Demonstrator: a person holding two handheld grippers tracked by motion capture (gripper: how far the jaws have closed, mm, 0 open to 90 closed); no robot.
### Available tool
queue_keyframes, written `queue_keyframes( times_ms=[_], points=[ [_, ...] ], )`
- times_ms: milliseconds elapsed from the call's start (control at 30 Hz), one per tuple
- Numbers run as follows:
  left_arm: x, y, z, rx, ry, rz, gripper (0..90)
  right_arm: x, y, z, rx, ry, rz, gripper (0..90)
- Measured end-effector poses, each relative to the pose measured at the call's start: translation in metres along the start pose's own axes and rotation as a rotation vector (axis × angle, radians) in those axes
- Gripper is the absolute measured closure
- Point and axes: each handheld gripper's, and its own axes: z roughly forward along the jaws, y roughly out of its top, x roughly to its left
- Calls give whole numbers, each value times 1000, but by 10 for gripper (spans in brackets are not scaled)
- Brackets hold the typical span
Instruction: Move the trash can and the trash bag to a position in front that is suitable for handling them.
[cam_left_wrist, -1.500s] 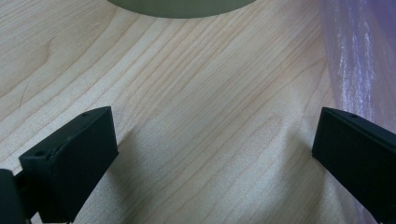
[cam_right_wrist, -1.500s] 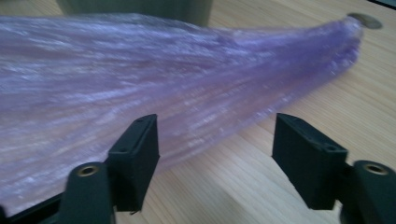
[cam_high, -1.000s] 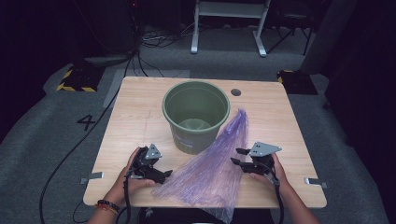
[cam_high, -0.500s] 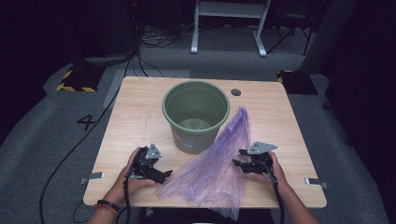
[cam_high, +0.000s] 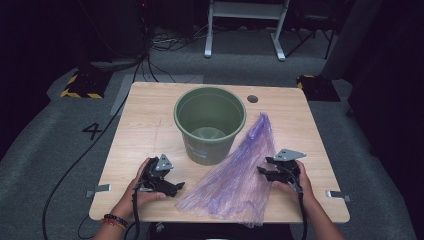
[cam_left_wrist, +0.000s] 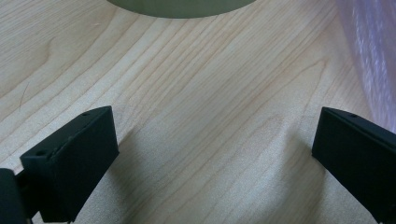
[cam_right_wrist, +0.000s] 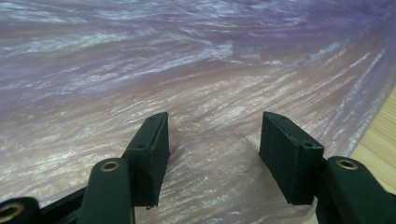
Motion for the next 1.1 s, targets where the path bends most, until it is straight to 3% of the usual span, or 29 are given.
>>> queue_keyframes(
  times_ms=[33, 100, 300, 333, 367, 400, 433, 467, 500, 533, 600, 667, 700, 767, 800, 867, 967, 1033, 1100],
  points=[
    [-1, 0, 0, 1, 1, 2, 3, -7, -3, -3, 3, -18, 35, 425],
    [-7, 3, 3, -1, -2, 2, 3, -12, -5, -5, 4, -35, 55, 410],
    [-28, 14, 12, 7, -43, 45, 10, -9, -4, -7, 0, -57, 25, 369],
    [-33, 16, 14, 6, -55, 56, 19, -8, -2, -15, -41, -47, 38, 372],
    [-37, 18, 16, 6, -70, 73, 19, -8, -2, -15, -41, -47, 38, 372],
    [-44, 23, 19, 6, -92, 98, 35, -7, 1, -28, -89, -51, 44, 401],
    [-47, 25, 21, 8, -97, 105, 35, -7, 2, -35, -104, -58, 40, 408],
    [-47, 25, 21, 8, -97, 105, 37, -7, 2, -35, -104, -58, 40, 408],
    [-50, 27, 23, 10, -102, 111, 41, -6, 3, -49, -102, -119, 22, 415],
    [-56, 30, 25, 6, -116, 123, 50, -6, 4, -57, -98, -145, 19, 428],
    [-61, 32, 28, -2, -134, 138, 67, -6, 4, -72, -98, -163, 36, 441],
    [-63, 33, 29, -4, -143, 146, 77, -7, 3, -79, -104, -149, 46, 453],
    [-67, 37, 32, -5, -154, 158, 79, -11, 1, -90, -102, -117, 70, 476],
    [-69, 38, 34, -7, -158, 162, 84, -17, -3, -95, -70, -126, 80, 505],
    [-72, 40, 36, -11, -162, 166, 84, -17, -3, -95, -70, -126, 80, 505],
    [-78, 45, 41, -18, -172, 182, 93, -30, -14, -92, -28, -103, 108, 581],
    [-83, 51, 46, -19, -184, 194, 94, -40, -24, -85, 35, -96, 116, 620],
    [-86, 54, 50, -19, -185, 194, 94, -41, -27, -83, 49, -95, 98, 627],
    [-89, 59, 55, -20, -191, 199, 93, -40, -27, -84, 30, -67, 104, 604]
  ],
)
